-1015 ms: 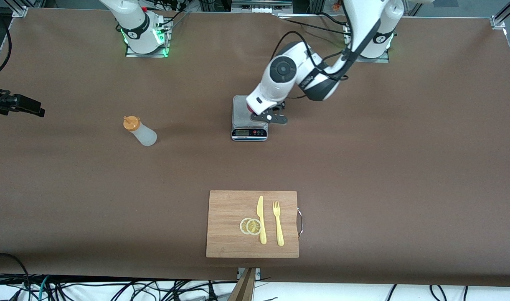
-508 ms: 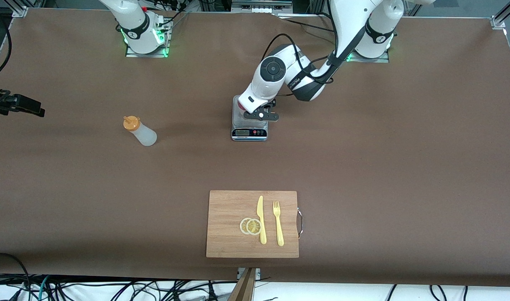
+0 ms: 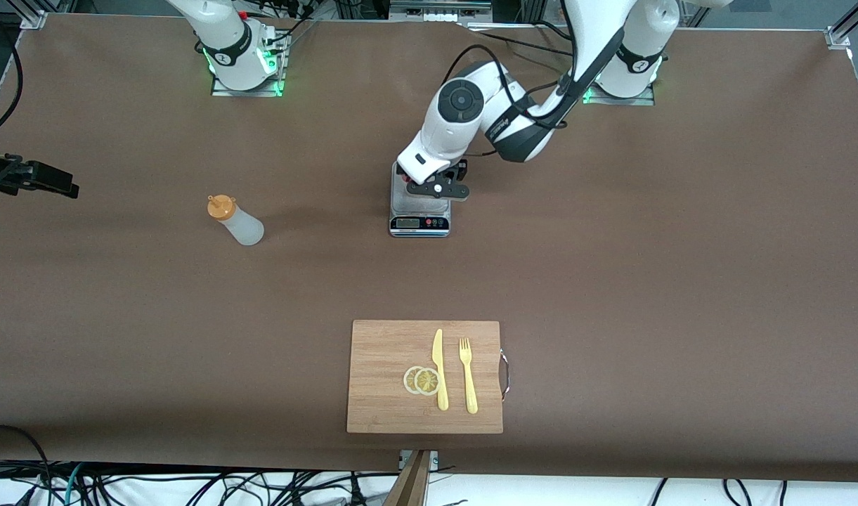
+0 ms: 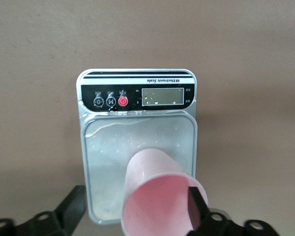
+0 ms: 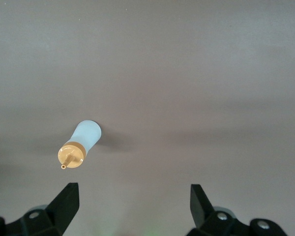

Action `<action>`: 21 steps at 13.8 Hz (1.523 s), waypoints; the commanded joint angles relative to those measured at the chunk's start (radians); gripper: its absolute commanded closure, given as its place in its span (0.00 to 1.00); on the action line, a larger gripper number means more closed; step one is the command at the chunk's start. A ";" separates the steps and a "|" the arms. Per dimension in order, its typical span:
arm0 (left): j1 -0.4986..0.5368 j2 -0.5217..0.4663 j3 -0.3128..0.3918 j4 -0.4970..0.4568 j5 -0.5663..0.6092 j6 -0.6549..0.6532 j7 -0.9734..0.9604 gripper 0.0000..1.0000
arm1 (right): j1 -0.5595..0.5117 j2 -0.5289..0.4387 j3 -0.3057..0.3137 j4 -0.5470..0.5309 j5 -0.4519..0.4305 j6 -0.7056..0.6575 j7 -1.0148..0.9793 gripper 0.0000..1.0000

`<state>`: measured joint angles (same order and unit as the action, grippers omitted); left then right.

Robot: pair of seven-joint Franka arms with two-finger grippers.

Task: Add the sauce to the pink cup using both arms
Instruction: 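Release the cup and raise the left gripper away from the scale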

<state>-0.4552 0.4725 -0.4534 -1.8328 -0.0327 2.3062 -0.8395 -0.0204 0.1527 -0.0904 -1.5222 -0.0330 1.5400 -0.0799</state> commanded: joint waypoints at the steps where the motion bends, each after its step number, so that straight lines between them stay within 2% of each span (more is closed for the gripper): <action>1: 0.001 -0.106 -0.002 -0.014 -0.023 -0.112 -0.003 0.00 | -0.006 0.016 0.006 0.010 -0.002 -0.009 0.006 0.00; 6: 0.047 -0.161 0.012 0.073 0.011 -0.371 0.013 0.00 | -0.029 0.037 0.003 0.011 -0.002 -0.047 -0.020 0.00; 8: 0.078 -0.161 0.012 0.130 0.080 -0.428 0.017 0.00 | -0.056 0.059 0.001 0.010 -0.002 -0.060 -0.168 0.00; 10: 0.139 -0.163 0.013 0.200 0.097 -0.517 0.017 0.00 | -0.078 0.086 0.001 0.008 0.013 -0.060 -0.343 0.00; 13: 0.213 -0.189 0.012 0.279 0.097 -0.658 0.025 0.00 | -0.165 0.149 0.001 0.008 0.144 -0.060 -0.698 0.00; 15: 0.295 -0.254 0.001 0.274 0.082 -0.714 0.037 0.00 | -0.210 0.201 0.001 0.008 0.231 -0.060 -0.939 0.00; 19: 0.404 -0.385 0.001 0.267 0.080 -0.797 0.261 0.00 | -0.269 0.300 0.001 -0.038 0.451 -0.077 -1.303 0.00; 20: 0.417 -0.412 0.008 0.251 0.085 -0.795 0.281 0.00 | -0.282 0.332 0.001 -0.053 0.499 -0.077 -1.387 0.00; 21: 0.429 -0.443 0.046 0.244 0.085 -0.794 0.345 0.00 | -0.291 0.370 0.001 -0.061 0.560 -0.077 -1.491 0.00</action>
<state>-0.0544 0.1101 -0.4354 -1.5422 0.0483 1.5148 -0.5930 -0.2801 0.4675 -0.0972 -1.5664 0.4312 1.4770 -1.4047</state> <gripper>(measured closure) 0.000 0.000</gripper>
